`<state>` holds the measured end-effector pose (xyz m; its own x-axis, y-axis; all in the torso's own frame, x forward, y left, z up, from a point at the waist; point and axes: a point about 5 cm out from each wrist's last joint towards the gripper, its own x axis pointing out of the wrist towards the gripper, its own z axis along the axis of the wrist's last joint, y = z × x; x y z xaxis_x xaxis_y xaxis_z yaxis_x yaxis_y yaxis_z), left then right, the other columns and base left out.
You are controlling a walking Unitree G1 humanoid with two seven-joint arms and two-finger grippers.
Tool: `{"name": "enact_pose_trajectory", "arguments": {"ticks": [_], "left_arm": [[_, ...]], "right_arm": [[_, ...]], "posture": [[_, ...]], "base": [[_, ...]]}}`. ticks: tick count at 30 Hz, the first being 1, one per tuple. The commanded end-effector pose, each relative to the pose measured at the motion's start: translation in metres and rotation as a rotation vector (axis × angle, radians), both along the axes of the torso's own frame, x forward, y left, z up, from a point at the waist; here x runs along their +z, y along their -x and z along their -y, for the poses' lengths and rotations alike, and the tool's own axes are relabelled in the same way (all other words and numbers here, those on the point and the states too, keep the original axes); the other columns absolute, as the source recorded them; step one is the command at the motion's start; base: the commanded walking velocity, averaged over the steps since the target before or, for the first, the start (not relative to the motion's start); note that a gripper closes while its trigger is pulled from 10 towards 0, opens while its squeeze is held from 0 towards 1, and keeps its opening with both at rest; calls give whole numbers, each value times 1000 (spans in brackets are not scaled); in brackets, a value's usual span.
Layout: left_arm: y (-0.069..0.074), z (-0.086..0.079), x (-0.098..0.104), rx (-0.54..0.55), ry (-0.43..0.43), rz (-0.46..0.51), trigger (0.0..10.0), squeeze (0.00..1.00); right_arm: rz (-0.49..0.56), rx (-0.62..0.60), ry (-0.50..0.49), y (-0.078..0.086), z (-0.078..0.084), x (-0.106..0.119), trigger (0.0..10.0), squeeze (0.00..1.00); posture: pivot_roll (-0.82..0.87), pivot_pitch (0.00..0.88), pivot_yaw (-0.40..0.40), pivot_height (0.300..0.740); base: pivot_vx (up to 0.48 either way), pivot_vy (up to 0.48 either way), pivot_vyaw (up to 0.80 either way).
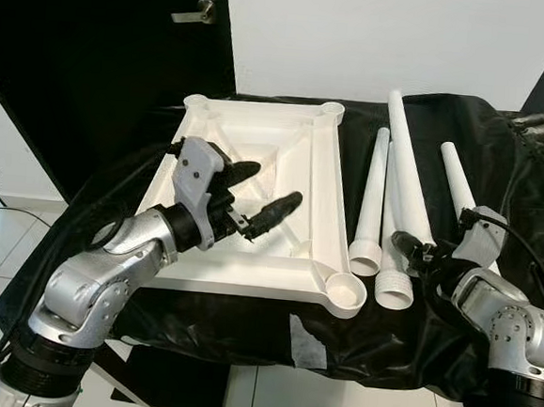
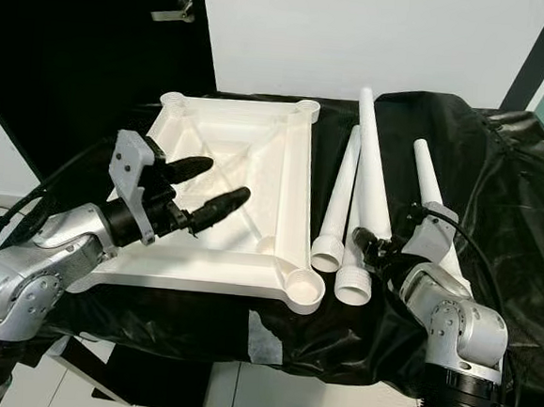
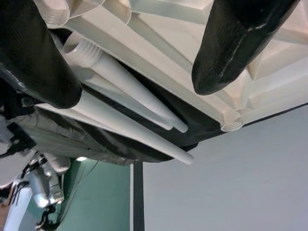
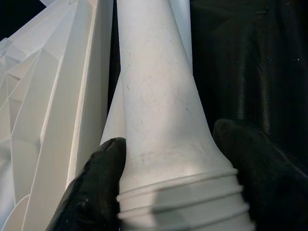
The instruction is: Building children table
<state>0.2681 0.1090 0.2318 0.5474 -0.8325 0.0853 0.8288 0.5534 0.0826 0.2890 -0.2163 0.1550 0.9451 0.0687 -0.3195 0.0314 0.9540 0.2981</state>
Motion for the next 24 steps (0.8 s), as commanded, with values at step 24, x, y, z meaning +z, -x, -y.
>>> {"name": "enact_pose_trajectory", "arguments": {"ticks": [24], "left_arm": [[-33,-1,6,48,227,-115,10000,0]], "right_arm": [[698,334,187,-14,-94,54,10000,0]], "posture": [[-39,0,44,740]], "base": [[0,0,0]]}}
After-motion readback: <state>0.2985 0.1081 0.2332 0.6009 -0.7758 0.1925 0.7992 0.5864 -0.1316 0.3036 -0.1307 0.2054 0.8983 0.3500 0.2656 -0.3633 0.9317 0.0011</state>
